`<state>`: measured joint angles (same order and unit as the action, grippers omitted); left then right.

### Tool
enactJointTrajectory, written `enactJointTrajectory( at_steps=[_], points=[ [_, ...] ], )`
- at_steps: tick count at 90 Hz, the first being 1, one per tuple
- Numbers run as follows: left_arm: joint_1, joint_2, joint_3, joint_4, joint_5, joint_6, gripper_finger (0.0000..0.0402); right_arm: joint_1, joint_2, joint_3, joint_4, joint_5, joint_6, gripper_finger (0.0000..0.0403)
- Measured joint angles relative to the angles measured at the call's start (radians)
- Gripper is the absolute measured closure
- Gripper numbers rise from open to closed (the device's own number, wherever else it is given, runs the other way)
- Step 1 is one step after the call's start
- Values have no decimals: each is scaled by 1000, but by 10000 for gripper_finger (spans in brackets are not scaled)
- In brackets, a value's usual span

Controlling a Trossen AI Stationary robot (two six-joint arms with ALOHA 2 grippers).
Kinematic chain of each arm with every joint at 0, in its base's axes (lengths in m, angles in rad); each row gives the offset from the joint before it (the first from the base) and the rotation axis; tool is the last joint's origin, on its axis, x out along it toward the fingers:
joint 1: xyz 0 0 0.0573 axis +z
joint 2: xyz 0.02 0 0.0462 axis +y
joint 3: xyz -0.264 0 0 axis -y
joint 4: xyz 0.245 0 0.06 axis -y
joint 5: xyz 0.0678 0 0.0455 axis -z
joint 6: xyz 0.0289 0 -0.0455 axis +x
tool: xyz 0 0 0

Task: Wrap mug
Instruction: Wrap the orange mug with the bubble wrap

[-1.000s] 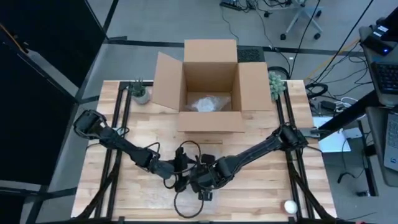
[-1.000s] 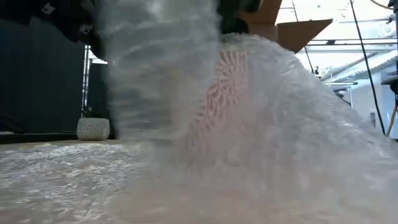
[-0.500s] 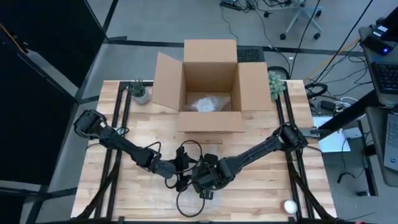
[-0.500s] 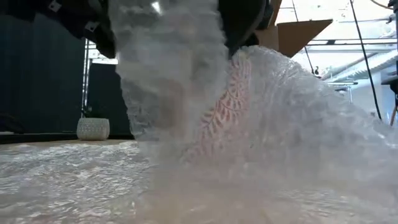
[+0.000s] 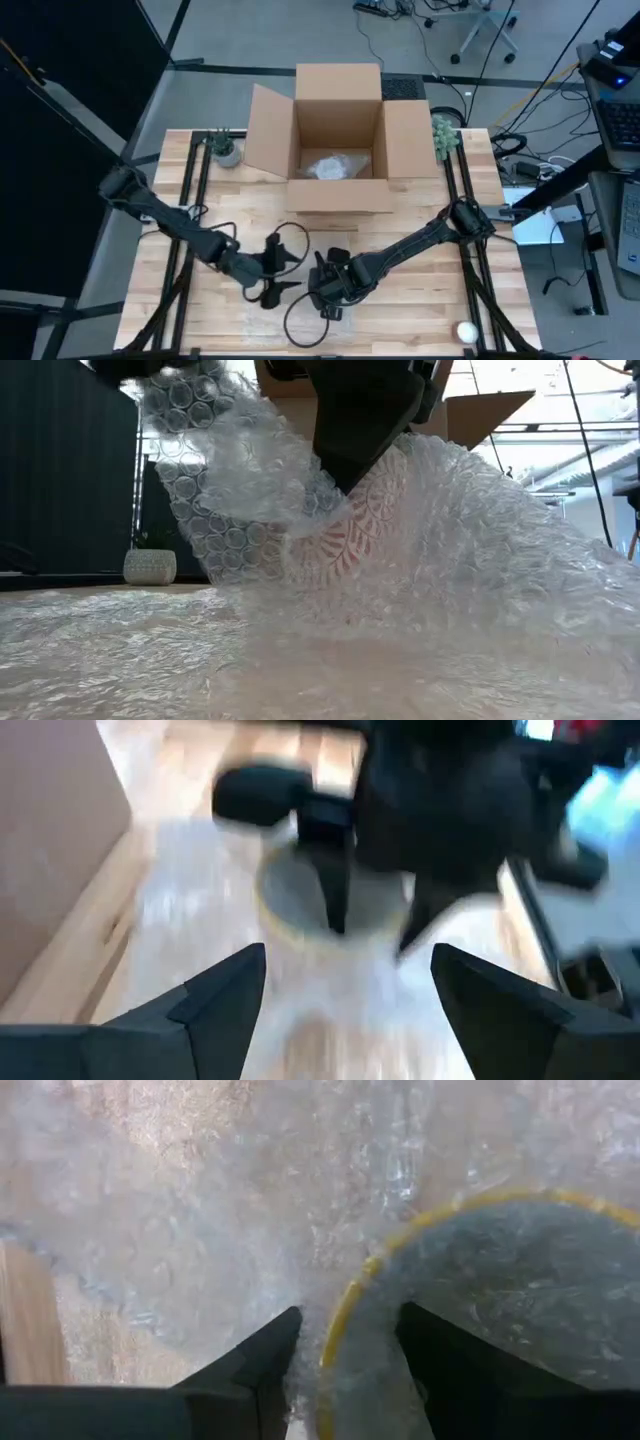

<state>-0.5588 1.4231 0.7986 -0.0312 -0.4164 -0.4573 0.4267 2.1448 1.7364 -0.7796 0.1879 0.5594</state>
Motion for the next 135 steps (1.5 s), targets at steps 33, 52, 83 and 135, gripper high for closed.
enactJointTrajectory(
  at_steps=[33, 52, 83, 135],
  points=[
    [-50, 100, -75, 116, -190, -115, 128, 0, 1, 0, 13, 0, -6, 243],
    [2, 164, -76, 426, -190, -4, 128, 0, 1, 0, 19, -1, -6, 243],
    [105, 311, -20, 494, -65, -28, 128, 1, 2, 0, 17, 0, -24, 243],
    [108, 338, -15, 488, -62, -35, 128, 6, -107, 36, -113, -7, -47, 243]
  ],
)
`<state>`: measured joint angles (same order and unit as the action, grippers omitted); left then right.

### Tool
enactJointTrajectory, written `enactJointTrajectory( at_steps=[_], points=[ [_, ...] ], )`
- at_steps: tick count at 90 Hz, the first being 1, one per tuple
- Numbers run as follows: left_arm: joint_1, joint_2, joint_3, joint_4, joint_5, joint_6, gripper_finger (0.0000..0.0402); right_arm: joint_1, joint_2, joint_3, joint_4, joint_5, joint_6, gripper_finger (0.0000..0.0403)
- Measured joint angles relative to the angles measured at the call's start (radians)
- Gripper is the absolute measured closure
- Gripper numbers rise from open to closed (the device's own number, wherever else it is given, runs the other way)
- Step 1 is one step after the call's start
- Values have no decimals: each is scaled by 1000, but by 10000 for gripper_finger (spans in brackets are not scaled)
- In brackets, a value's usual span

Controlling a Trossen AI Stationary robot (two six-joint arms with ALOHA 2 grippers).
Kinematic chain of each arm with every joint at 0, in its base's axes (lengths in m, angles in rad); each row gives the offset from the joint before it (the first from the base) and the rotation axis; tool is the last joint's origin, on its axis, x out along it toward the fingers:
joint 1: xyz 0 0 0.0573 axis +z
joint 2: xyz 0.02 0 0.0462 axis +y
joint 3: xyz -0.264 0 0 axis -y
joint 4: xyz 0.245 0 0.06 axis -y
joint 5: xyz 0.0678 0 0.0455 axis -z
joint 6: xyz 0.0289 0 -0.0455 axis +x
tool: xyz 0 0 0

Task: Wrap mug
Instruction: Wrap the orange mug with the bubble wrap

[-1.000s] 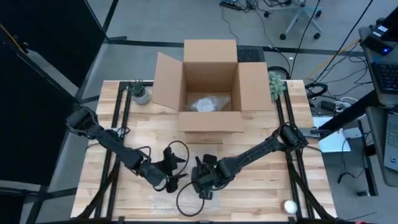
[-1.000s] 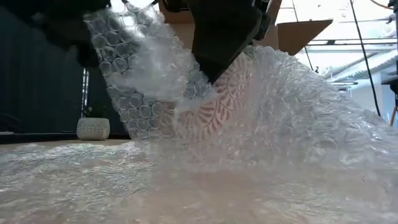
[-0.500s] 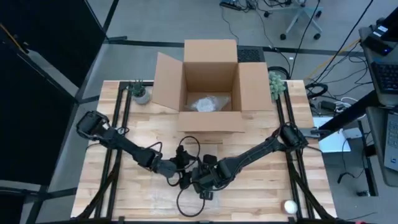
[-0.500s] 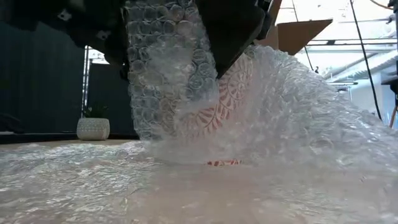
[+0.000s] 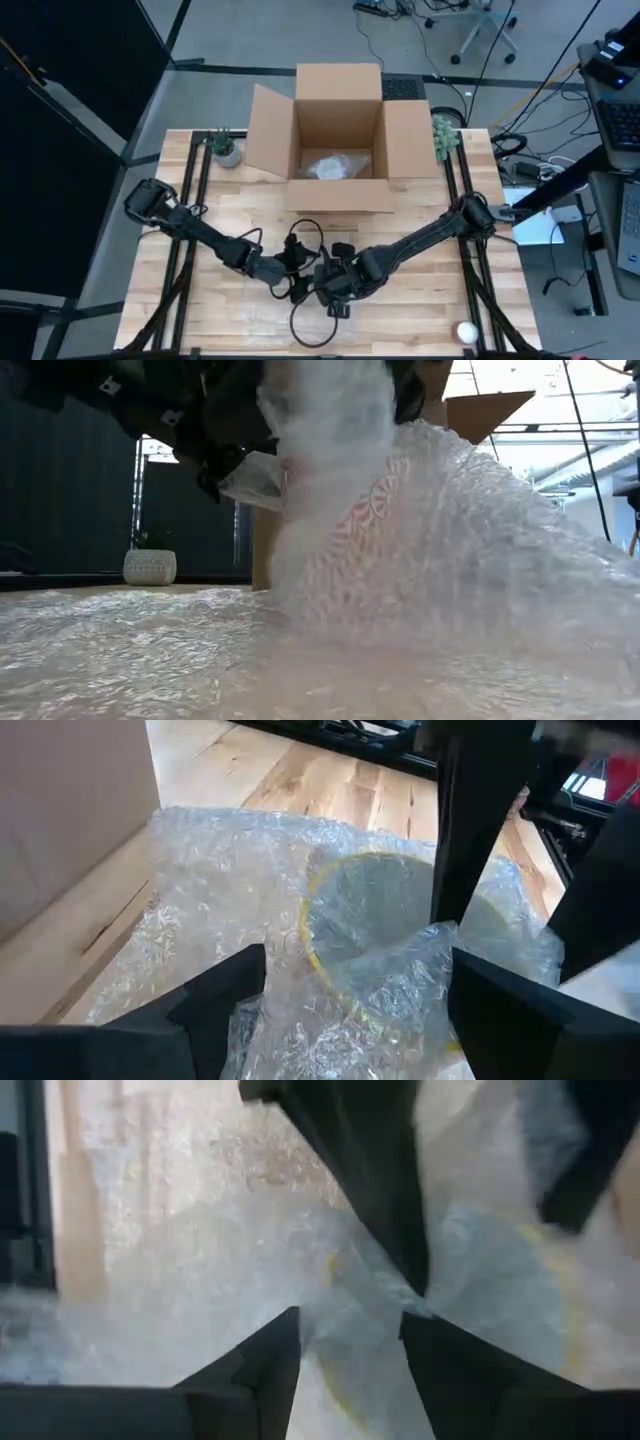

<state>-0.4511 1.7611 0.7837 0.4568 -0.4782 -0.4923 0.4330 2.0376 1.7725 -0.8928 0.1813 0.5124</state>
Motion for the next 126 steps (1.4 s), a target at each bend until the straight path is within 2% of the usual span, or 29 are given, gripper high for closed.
enactJointTrajectory(
  at_steps=[33, 48, 78, 105, 126],
  points=[
    [-2, 1, -3, -1, 14, 1, 128, 1, 18, 3, 109, 16, -65, 243],
    [1, 10, -7, -18, 16, 9, 128, 1, 69, 7, 97, 22, -66, 243],
    [6, 6, -5, -17, 5, 7, 128, -1, 79, 3, 87, 3, -56, 243],
    [6, 5, 1, -17, 8, 4, 128, -1, 36, 2, 2, -2, -52, 243],
    [5, 4, 57, -30, 23, 19, 128, 1, 28, 0, -132, -2, -40, 243]
  ],
)
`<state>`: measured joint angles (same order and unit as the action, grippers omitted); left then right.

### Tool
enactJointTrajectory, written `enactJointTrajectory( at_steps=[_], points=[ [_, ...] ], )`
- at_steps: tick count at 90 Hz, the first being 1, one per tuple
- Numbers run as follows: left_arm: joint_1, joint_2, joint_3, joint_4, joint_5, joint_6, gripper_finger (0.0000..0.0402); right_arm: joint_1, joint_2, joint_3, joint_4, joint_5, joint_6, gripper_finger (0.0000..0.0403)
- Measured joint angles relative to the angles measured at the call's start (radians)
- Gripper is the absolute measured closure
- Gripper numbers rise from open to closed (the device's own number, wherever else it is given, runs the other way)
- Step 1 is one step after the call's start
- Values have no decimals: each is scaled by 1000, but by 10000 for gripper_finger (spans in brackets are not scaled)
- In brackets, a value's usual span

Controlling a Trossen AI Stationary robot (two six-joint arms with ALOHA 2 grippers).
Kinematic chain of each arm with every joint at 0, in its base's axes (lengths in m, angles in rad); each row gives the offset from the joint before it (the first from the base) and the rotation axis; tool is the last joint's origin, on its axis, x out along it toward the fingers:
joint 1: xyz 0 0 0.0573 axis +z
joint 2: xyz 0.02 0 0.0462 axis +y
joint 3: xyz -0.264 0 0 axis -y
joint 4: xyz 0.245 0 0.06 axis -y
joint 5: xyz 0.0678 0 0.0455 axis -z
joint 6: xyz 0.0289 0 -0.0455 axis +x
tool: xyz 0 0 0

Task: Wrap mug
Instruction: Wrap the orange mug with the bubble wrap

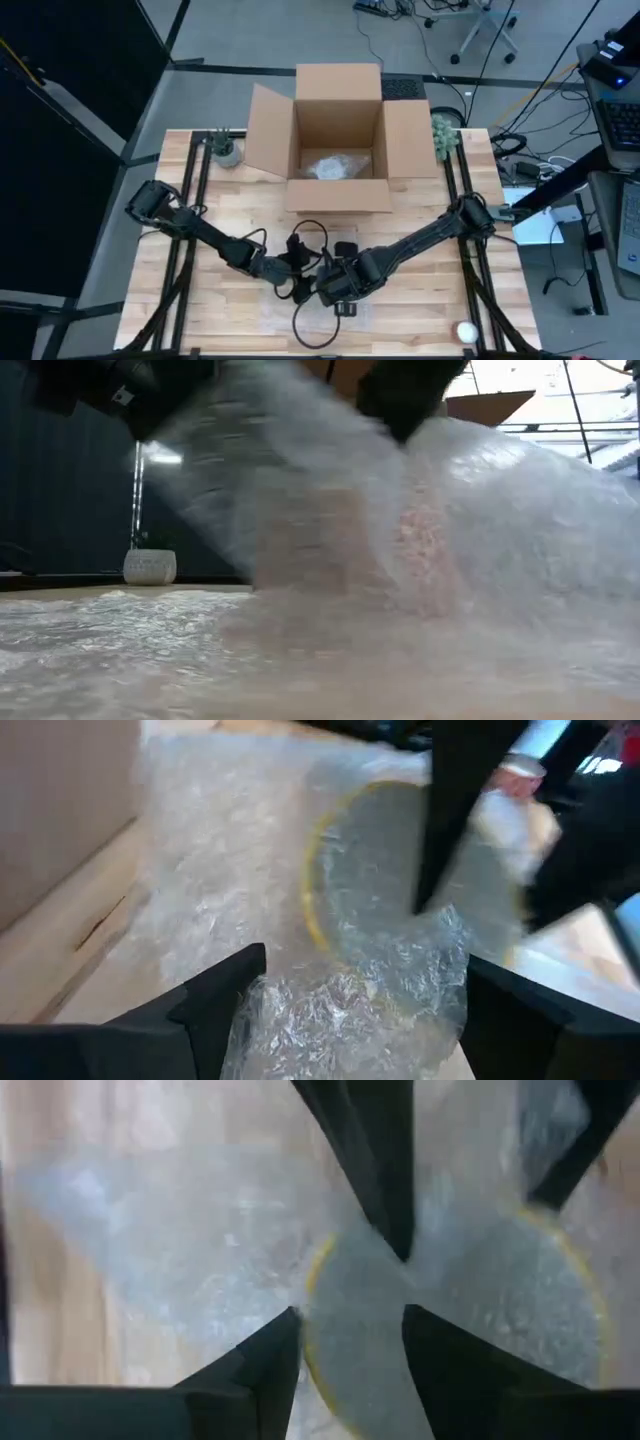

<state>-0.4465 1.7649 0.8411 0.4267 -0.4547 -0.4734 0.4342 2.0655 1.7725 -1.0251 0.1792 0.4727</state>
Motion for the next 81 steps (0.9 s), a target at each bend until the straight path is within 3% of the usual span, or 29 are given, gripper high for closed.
enactJointTrajectory(
  at_steps=[21, 41, 62, 81],
  points=[
    [9, 0, 58, -4, 15, 67, 128, -2, 0, 0, -96, 52, 47, 243],
    [51, -1, 65, -25, 14, 66, 128, -1, -1, -8, -62, 79, 59, 243],
    [69, -1, 65, -51, 14, 64, 128, 0, -4, -111, 73, 108, 96, 243],
    [103, 1, 66, -48, 14, 75, 128, 0, -4, -122, 46, 107, 128, 243]
  ],
)
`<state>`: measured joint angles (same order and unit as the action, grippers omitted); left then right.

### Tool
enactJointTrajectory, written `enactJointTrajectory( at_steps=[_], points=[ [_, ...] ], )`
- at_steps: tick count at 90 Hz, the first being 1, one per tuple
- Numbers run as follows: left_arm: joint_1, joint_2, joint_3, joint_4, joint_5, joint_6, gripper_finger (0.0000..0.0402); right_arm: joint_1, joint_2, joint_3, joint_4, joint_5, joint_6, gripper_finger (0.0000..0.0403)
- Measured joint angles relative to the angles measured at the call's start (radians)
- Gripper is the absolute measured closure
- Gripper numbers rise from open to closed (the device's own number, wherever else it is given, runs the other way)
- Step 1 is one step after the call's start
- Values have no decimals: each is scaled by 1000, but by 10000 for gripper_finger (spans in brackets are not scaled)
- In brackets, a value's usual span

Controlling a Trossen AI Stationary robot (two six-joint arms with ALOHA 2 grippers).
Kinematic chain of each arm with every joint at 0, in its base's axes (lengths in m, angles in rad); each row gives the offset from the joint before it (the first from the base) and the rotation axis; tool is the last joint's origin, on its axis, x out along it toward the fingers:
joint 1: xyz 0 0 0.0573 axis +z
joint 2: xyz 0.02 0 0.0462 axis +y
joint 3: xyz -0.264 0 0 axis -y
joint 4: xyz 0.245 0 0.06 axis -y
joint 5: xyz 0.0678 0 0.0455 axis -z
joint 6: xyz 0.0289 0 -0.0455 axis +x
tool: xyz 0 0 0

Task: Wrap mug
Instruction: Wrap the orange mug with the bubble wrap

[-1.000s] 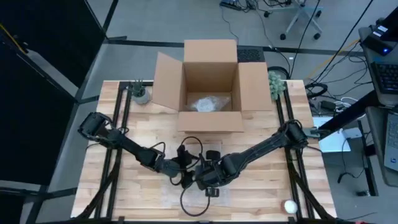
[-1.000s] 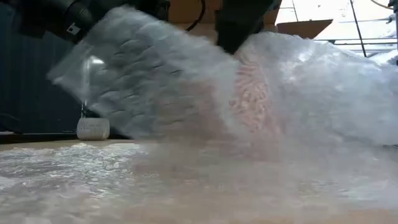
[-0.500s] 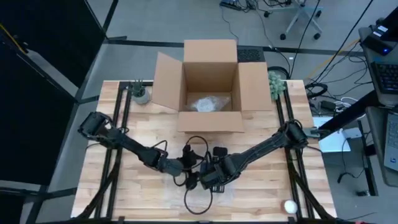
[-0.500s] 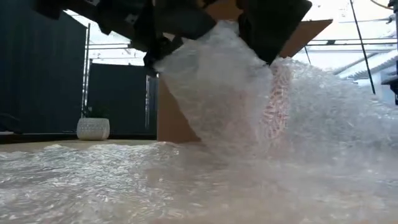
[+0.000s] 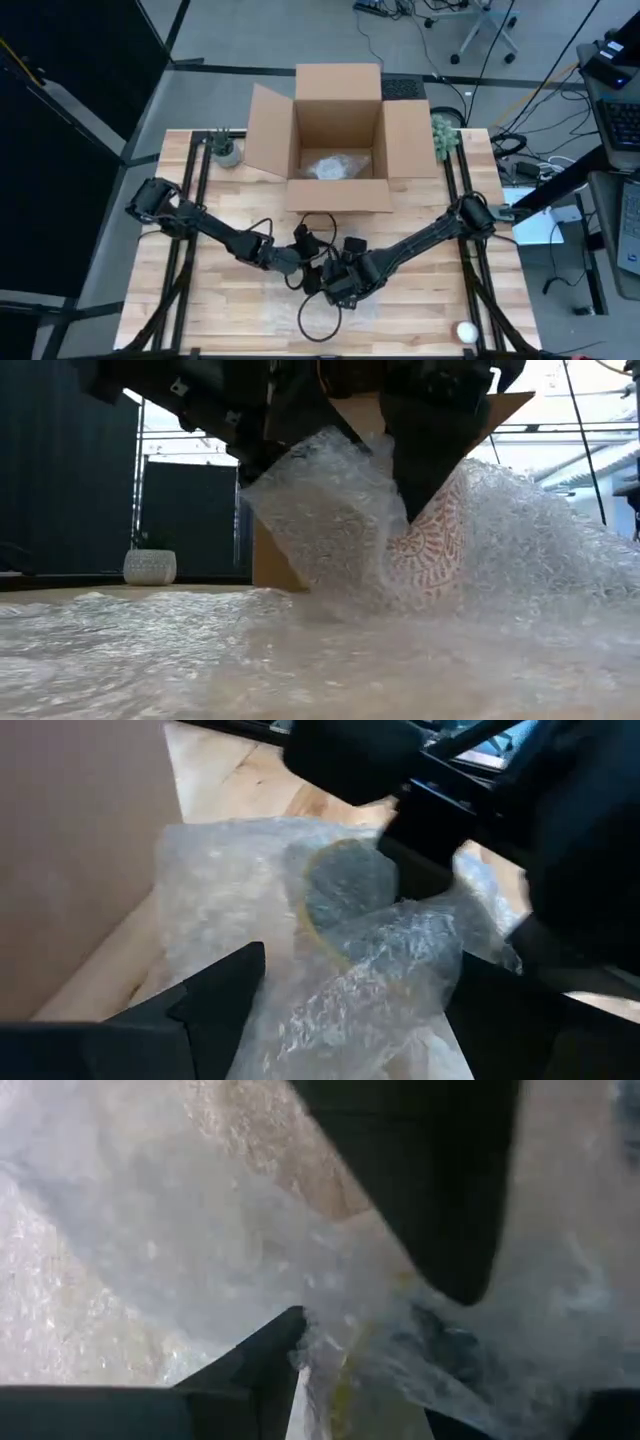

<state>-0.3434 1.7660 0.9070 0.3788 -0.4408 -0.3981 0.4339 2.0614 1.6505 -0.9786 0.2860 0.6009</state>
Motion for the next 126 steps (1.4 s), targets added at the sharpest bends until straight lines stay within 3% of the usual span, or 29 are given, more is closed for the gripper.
enactJointTrajectory(
  at_steps=[31, 59, 72, 126],
  points=[
    [12, 8, 1, 27, -14, 48, 128, 3, 3, 184, -247, -7, -2, 243],
    [12, 25, 1, 33, -13, 46, 128, 13, 3, 285, -261, 13, -71, 243],
    [12, 25, 1, 32, -13, 47, 128, 5, 3, 242, -228, 57, -80, 243],
    [12, 25, 1, 32, 0, 46, 128, 5, -2, -18, -35, 31, 66, 243]
  ],
)
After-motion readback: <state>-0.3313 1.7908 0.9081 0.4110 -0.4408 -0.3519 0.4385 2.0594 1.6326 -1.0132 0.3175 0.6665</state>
